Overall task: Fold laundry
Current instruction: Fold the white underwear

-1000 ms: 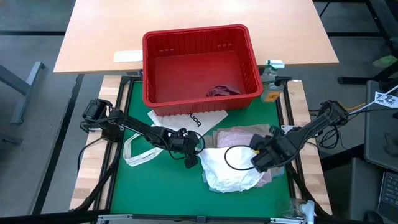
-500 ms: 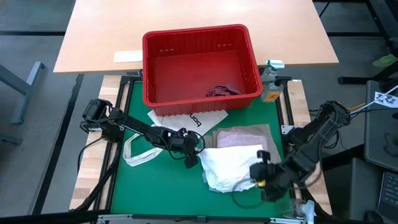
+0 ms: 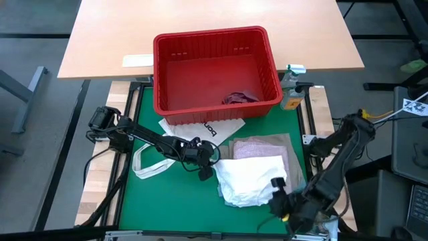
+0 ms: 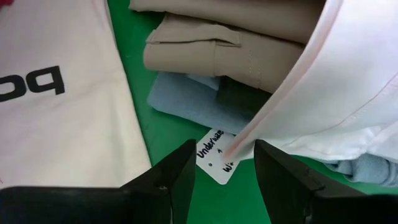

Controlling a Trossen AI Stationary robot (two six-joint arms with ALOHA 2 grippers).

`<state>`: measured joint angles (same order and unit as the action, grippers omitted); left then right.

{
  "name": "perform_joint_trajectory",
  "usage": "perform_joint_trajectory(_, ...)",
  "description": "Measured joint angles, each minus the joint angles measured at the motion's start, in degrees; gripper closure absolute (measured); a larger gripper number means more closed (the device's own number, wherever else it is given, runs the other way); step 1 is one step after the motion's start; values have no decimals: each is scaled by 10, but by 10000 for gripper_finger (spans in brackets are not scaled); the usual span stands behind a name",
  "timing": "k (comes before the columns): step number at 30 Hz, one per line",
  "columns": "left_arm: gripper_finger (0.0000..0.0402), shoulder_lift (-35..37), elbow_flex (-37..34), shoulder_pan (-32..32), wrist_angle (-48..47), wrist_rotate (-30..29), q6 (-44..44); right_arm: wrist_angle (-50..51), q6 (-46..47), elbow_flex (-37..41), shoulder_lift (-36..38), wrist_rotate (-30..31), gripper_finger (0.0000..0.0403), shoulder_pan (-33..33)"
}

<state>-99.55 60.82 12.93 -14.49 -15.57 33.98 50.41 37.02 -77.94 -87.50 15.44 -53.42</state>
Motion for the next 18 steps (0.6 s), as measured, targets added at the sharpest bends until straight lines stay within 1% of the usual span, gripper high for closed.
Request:
perform_joint_trajectory(3,247,0,0,0,0,-1,0,-4,-45,1,-29,-25,283,-3)
perform_joint_trajectory(6,246,0,0,0,2,-1,1,-10,-97,1,-55,-37,283,-3)
perform_joint_trajectory(13,246,0,0,0,2,-2,1,-9,-179,1,-102,-27,283,-2)
perform_joint_trajectory(18,247,0,0,0,2,-2,1,-8,-211,1,-117,-26,283,-2)
